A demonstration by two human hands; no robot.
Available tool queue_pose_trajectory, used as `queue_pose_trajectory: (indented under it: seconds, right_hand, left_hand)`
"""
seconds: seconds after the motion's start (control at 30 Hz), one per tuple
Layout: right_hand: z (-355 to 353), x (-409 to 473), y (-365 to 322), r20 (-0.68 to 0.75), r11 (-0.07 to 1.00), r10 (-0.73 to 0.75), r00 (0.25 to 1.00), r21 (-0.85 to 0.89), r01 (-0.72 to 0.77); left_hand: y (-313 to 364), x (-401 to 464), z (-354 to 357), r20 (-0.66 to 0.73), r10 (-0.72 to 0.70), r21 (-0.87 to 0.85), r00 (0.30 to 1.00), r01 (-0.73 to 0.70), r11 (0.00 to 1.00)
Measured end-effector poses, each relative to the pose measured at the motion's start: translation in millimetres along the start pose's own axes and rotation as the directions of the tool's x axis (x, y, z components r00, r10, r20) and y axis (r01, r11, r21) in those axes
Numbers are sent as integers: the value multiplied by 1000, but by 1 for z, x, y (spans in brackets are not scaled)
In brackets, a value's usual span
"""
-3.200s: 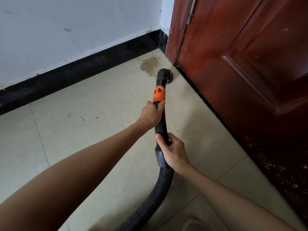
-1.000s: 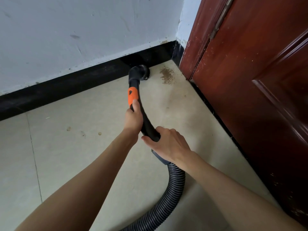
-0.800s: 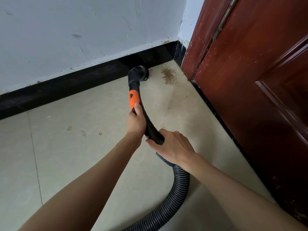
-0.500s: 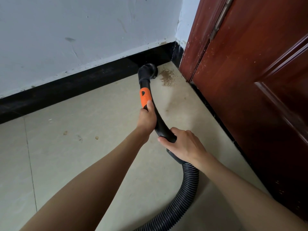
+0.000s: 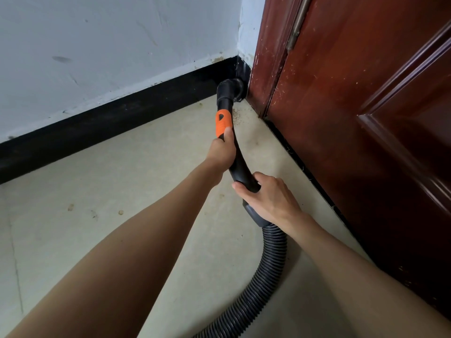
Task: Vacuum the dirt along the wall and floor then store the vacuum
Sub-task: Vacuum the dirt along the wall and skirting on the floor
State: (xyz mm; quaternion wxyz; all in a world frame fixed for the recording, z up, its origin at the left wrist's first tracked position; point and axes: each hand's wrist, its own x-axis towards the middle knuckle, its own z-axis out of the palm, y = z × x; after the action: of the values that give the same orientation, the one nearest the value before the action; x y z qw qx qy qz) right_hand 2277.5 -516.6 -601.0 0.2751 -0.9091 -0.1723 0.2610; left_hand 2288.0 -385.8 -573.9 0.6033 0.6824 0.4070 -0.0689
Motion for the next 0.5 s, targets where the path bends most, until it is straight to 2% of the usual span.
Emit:
queue_pose_trajectory:
  seconds: [0.3,0.5]
  right_hand:
    - [3,-6,-12,21,999,-20,1000,25,19]
    - [12,-29,-25,101,992,-77,992,-90,86]
  left_hand:
    - [-2,-6,-9,-50,17,39,999,-15,999]
    - [-33,-22,-28,-139,-27,-57,990,19,998]
